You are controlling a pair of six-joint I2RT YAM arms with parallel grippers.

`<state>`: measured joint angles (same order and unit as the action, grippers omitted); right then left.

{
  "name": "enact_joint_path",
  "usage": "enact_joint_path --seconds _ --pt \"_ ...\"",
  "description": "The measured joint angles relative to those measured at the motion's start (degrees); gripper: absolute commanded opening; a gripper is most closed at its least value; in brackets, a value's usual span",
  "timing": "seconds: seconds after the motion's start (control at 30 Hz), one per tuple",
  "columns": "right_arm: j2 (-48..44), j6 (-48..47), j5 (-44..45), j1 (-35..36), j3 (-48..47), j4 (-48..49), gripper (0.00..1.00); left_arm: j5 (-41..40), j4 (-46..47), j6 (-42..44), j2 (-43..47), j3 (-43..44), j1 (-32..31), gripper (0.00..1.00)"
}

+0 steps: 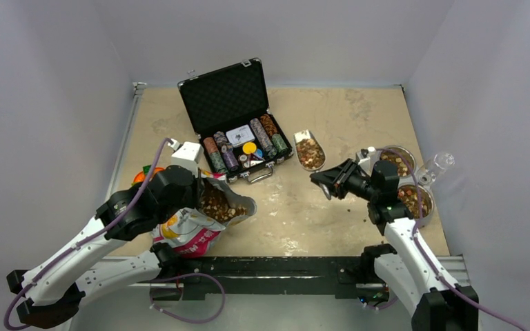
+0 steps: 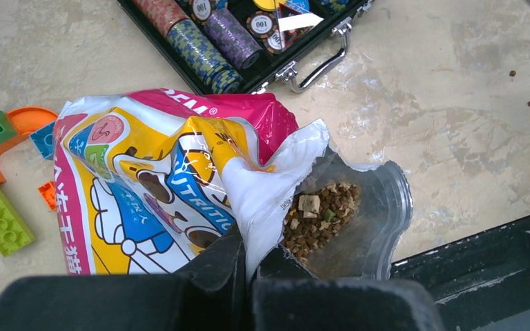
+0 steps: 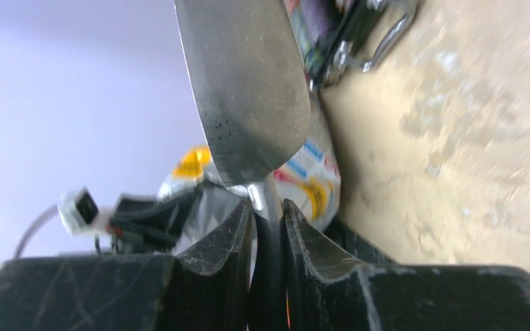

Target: Serve the pet food

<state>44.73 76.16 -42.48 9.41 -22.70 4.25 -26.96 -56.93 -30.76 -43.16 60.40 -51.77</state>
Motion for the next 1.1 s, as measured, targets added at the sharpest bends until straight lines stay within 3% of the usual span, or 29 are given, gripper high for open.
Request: enact_joint_path --seconds 0.27,0.47,0.73,1.1 --pt "1.7 4.17 13.92 -7.5 -1.68 -2.14 0.0 2.86 0.5 1.88 0.0 -0.13 0.09 0.0" --pt "-4.79 9.86 21.97 -16.02 1.11 -5.92 0.0 4.09 0.5 2.64 0.28 -0.13 0.33 0.0" --pt "-4.55 10.16 19.3 -30.82 1.09 -11.02 0.0 4.7 0.55 2.89 1.62 -0.7 0.35 0.0" --pt "-0.35 9.64 14.14 -41.53 -5.49 -21.81 0.0 6.71 1.84 7.85 2.78 -1.86 0.37 0.0"
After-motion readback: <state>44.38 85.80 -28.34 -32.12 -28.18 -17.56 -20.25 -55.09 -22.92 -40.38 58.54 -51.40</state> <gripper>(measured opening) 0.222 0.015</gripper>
